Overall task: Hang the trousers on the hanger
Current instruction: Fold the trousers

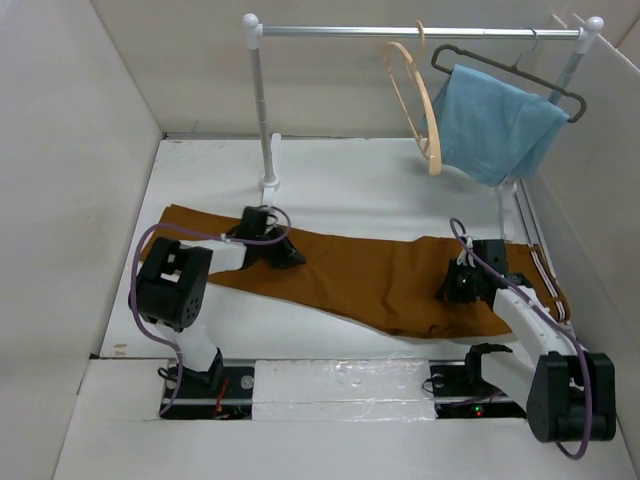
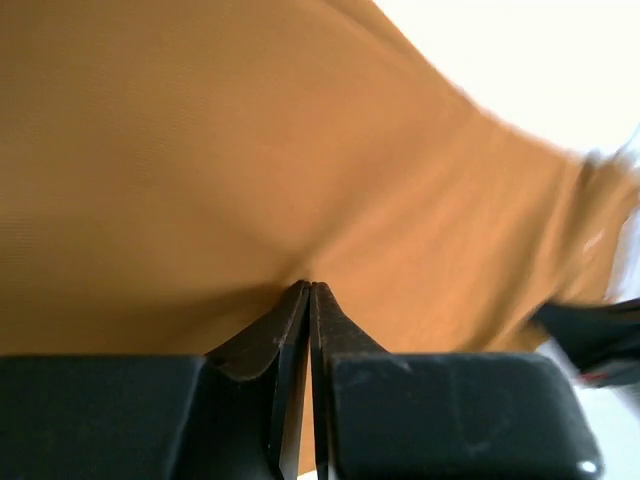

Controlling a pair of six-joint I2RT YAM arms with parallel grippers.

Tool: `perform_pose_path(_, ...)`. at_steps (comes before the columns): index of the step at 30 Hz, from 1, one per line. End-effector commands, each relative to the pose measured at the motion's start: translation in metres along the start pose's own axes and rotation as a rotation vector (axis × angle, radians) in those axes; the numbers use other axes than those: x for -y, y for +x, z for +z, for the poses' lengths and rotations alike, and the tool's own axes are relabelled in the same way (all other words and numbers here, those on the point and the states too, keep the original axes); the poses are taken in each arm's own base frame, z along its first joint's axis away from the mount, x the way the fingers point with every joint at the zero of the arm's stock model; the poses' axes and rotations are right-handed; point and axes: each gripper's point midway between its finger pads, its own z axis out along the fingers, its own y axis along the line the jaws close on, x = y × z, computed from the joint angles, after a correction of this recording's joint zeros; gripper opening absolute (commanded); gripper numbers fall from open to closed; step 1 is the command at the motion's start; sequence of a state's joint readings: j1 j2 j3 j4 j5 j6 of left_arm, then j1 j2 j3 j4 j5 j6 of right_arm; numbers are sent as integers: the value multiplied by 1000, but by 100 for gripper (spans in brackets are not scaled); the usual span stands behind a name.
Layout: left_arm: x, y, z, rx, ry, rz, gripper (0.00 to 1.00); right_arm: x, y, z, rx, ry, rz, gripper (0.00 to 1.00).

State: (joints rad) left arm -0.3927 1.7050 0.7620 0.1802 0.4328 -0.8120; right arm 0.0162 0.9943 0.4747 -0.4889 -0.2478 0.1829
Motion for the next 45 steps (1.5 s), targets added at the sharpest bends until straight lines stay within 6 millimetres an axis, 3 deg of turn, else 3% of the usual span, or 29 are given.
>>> perform_pose_path(1,-65,-10,-24,24,-53,-187,2,13,-20,11,85,18,80,0)
perform_pose_path(3,-95,-39,-43,115,-36,-332,1,43,-10,11,82,103,155,0)
perform_pose_path(4,-98,-25,-49,86,32,-378,1,48,-11,8,96,116,161,0)
perform_pose_path(5,-101,-37,-55,135,77,-406,2,56,-16,6,126,145,162,0)
perform_pose_path(7,-97,-40,-63,149,60,-391,2,50,-48,0,227,93,102,0)
perform_pose_path(8,-99,-44,-64,153,34,-401,2,50,-42,0,203,91,91,0)
perform_pose_path(9,-92,-51,-71,184,25,-337,2,47,-68,-12,225,96,56,0)
perform_pose_path(11,-78,-71,-83,251,23,-276,1,44,-76,-29,177,115,-30,0)
perform_pose_path(12,-57,-73,-91,271,60,-200,2,41,-106,-52,235,139,-87,0)
perform_pose_path(13,-37,-85,-99,305,85,-136,1,42,-114,-71,268,184,-108,0)
perform_pose_path(15,-6,-83,-105,312,93,-27,1,65,-116,-100,302,332,-91,0)
perform_pose_path(16,32,-77,-103,307,118,91,1,72,-116,-116,350,375,-73,0)
perform_pose_path(17,50,-67,-99,279,128,143,0,90,-111,-125,359,435,-18,0)
perform_pose_path(18,66,-55,-91,245,142,190,0,101,-104,-127,352,464,11,0)
perform_pose_path(19,102,-26,-82,177,196,280,0,114,-91,-122,317,489,43,0)
perform_pose_path(21,129,22,-51,29,224,339,0,150,-59,-113,205,577,173,0)
perform_pose_path(22,133,24,-53,19,238,343,0,150,-59,-113,204,578,174,0)
perform_pose_path(23,148,47,-45,-32,281,366,1,156,-58,-108,166,577,194,0)
perform_pose_path(25,140,71,-21,-146,278,344,1,165,-52,-104,133,591,259,0)
perform_pose_path(27,127,82,-2,-216,269,281,1,170,-54,-79,156,518,269,0)
perform_pose_path(28,117,90,2,-246,264,264,1,175,-50,-74,154,503,299,0)
perform_pose_path(30,111,90,1,-219,235,281,1,161,-69,-52,214,328,214,0)
perform_pose_path(33,108,76,-15,-113,199,344,0,151,-88,-76,280,331,176,35)
perform_pose_path(34,109,71,-20,-81,189,365,0,143,-101,-103,373,369,140,62)
perform_pose_path(36,112,69,-34,-41,178,408,0,148,-85,-139,366,501,223,78)
perform_pose_path(37,109,66,-37,-18,168,429,0,145,-88,-162,370,553,250,83)
perform_pose_path(41,119,74,-52,-2,228,463,0,147,-48,-183,342,686,419,82)
perform_pose_path(43,123,76,-54,-6,226,485,0,152,-32,-179,318,704,492,83)
perform_pose_path(45,120,78,-51,-25,216,490,0,160,-11,-155,236,673,580,84)
